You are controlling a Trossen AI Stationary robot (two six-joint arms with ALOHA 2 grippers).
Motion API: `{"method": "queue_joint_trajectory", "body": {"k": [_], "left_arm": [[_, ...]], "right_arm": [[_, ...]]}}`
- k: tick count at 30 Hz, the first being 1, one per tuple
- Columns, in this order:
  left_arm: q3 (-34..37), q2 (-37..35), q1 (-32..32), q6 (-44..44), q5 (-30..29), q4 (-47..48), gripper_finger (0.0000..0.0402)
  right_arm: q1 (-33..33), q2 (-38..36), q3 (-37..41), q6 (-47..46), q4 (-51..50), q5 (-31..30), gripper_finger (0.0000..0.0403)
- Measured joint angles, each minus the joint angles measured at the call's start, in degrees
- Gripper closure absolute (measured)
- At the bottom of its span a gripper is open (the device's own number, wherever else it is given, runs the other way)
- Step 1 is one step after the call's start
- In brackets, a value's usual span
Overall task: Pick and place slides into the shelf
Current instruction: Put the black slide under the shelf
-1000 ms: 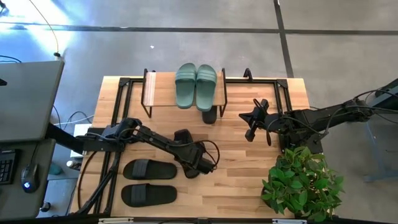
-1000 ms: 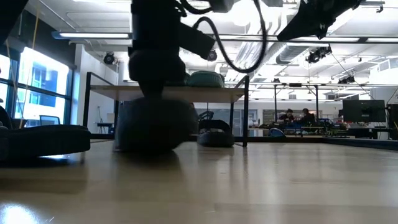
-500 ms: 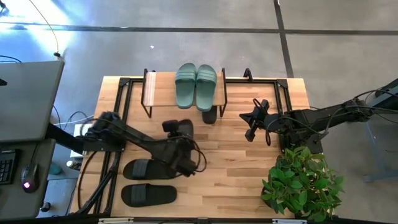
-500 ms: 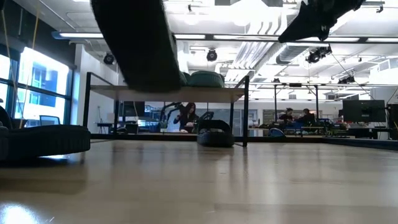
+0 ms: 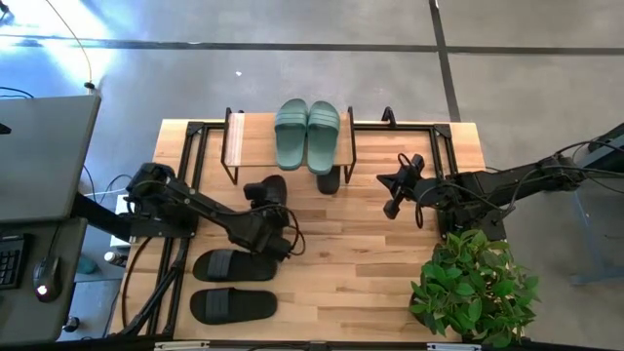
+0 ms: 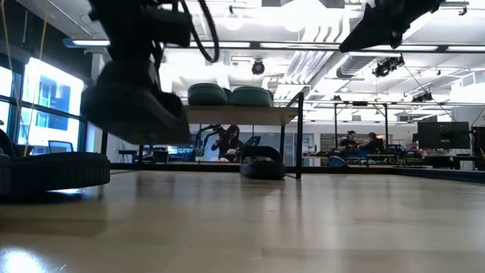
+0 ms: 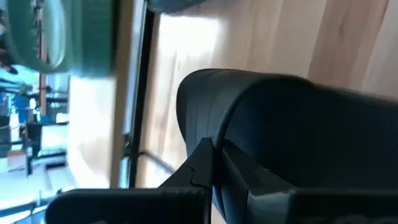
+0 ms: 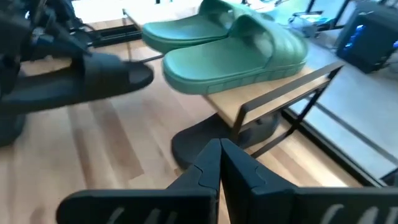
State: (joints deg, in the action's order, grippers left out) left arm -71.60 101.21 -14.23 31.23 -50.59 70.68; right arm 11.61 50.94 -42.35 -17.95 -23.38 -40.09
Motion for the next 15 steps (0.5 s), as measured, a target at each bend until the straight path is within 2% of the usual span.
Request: {"method": "queue_joint_trajectory", "body": {"k": [10,15], "left_arm": [[6.67,0.01,7.35,-19.64,-3.38,-24.83,0.0401],[8.50,0.02,11.91,-27.43,-3.40,-33.51,0.0401]], "right_arm": [[-0.01,-0.02,0.00,0.02,-0.16,-2.50,0.0402],[-0.01,-0.01,-0.02,-0.01,-0.85,-2.50,0.0402]]}}
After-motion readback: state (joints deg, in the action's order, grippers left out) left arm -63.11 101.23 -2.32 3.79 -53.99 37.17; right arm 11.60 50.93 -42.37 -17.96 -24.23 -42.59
